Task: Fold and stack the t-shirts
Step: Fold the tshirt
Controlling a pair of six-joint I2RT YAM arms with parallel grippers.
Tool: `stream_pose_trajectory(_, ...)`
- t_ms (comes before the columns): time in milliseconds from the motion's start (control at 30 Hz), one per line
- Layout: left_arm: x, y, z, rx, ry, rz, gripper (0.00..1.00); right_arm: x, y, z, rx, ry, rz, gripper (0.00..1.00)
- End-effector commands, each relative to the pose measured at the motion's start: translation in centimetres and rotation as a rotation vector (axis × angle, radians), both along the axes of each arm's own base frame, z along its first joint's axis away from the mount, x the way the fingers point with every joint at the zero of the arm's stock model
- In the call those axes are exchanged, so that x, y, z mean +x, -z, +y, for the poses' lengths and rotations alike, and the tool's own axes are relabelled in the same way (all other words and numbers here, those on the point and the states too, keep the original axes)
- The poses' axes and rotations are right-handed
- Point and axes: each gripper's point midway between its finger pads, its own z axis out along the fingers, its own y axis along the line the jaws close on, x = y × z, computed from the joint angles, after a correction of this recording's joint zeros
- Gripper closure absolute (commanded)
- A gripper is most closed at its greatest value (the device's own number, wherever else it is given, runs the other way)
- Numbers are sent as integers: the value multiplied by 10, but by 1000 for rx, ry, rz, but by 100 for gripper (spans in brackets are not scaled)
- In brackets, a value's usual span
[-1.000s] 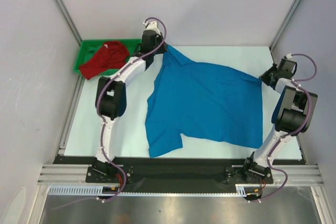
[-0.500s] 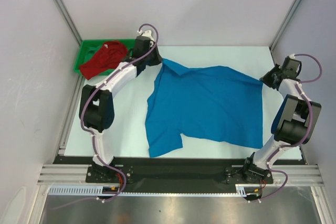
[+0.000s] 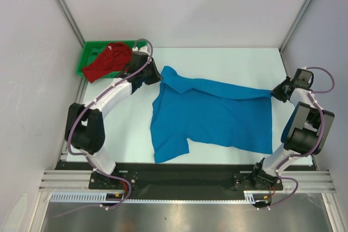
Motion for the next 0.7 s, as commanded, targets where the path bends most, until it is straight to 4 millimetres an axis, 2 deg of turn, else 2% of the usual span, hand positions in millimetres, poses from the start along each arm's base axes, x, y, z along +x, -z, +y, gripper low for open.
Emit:
stream_pose_trajectory(0, -16, -20, -1, -87, -4, -15, 100, 3, -23, -4, -24, 6, -58, 100)
stream_pose_trajectory(333, -50, -16, -1, -131, 35, 17, 100, 0, -19, -7, -34, 16, -39, 100)
stream_pose_trajectory(467, -67, 2, 1, -143, 38, 56, 99, -1, -21, -9, -44, 20, -40, 100)
stream_pose_trajectory(667, -76, 11, 1, -141, 55, 72, 100, -3, -19, -10, -47, 30, -32, 100)
